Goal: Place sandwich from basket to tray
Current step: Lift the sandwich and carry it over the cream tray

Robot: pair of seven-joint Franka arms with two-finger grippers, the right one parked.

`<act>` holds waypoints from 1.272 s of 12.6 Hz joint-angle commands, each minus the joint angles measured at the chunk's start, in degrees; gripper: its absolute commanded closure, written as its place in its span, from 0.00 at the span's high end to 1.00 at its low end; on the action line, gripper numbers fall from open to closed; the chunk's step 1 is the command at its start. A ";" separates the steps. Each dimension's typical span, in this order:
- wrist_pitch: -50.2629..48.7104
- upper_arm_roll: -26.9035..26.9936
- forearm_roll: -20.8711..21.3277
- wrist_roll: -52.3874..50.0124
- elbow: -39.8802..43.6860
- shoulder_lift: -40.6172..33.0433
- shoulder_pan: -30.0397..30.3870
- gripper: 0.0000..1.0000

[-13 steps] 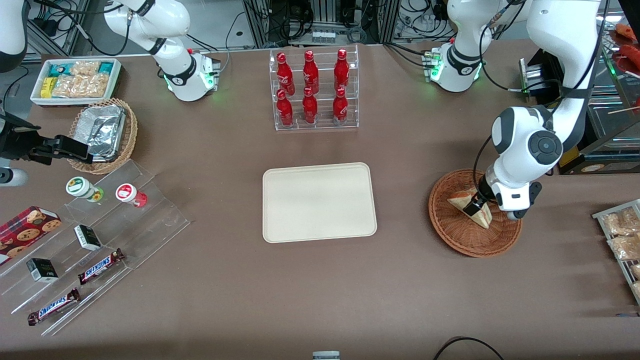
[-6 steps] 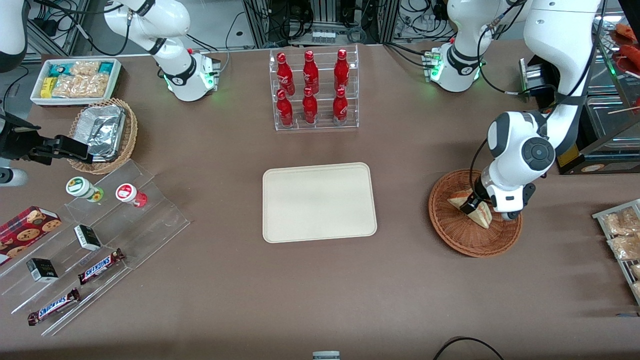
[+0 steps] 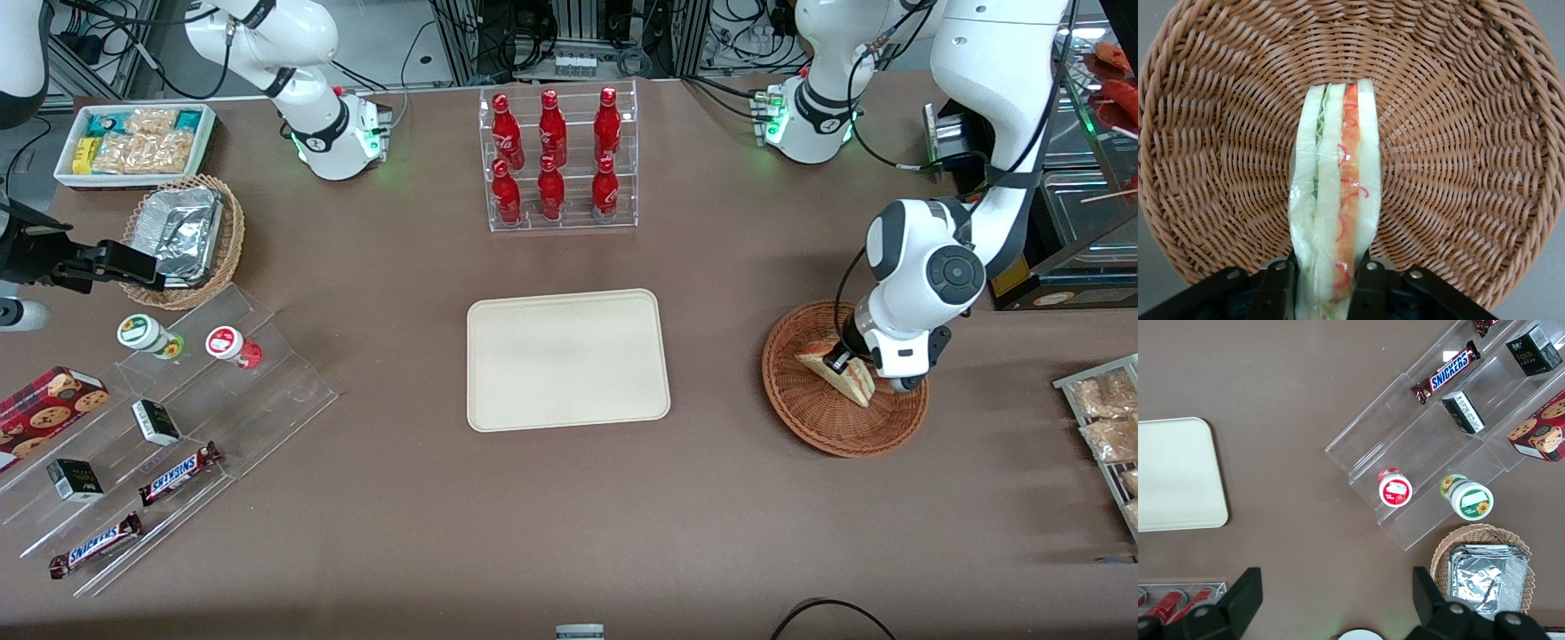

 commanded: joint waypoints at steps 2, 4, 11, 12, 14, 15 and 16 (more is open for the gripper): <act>-4.19 0.09 0.17 4.46 1.04 -3.13 -0.92 0.00; -9.80 -0.44 0.17 8.41 4.80 -3.14 -2.15 0.00; -16.07 -0.52 0.08 16.87 12.20 -1.03 -12.86 0.00; -16.07 -0.52 0.08 16.87 13.16 -0.42 -15.23 0.00; -16.24 -0.52 0.08 17.13 15.44 1.16 -19.45 0.00; -17.29 -0.52 0.08 18.18 17.63 2.74 -21.38 0.00; -19.13 -0.52 0.08 18.80 20.09 4.41 -22.88 0.00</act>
